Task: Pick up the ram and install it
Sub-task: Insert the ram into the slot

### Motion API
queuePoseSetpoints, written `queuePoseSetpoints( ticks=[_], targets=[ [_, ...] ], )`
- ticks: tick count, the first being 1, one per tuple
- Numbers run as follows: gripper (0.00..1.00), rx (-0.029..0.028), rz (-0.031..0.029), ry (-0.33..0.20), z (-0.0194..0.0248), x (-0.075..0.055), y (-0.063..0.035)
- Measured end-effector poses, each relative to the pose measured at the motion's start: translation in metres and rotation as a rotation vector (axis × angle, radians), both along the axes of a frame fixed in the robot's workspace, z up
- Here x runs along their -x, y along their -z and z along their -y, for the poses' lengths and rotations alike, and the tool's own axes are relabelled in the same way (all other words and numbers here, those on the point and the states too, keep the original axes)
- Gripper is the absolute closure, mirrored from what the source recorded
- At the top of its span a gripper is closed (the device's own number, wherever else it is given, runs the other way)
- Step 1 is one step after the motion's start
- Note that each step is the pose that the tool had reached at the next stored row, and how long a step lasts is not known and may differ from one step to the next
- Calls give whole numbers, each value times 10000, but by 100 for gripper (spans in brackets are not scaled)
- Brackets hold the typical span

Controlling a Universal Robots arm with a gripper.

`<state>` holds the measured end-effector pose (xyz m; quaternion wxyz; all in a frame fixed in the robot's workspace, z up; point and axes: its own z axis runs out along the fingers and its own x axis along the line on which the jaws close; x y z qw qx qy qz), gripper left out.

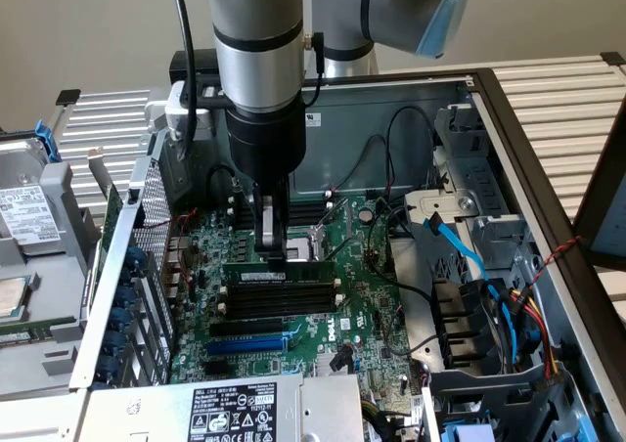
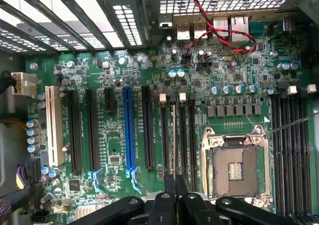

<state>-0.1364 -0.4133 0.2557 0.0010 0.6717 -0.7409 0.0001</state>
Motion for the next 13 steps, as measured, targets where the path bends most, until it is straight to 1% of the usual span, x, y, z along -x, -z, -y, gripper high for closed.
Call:
queuePoseSetpoints(
  ticks=[5,6,9,11,13],
  targets=[
    [88,-1,-13,-90,8,-1,87],
    [88,6,-30,-93,8,0,88],
    [88,6,-37,-95,8,-1,89],
    [88,4,-58,-107,8,-1,104],
    [88,5,-100,-150,9,-2,121]
  ],
)
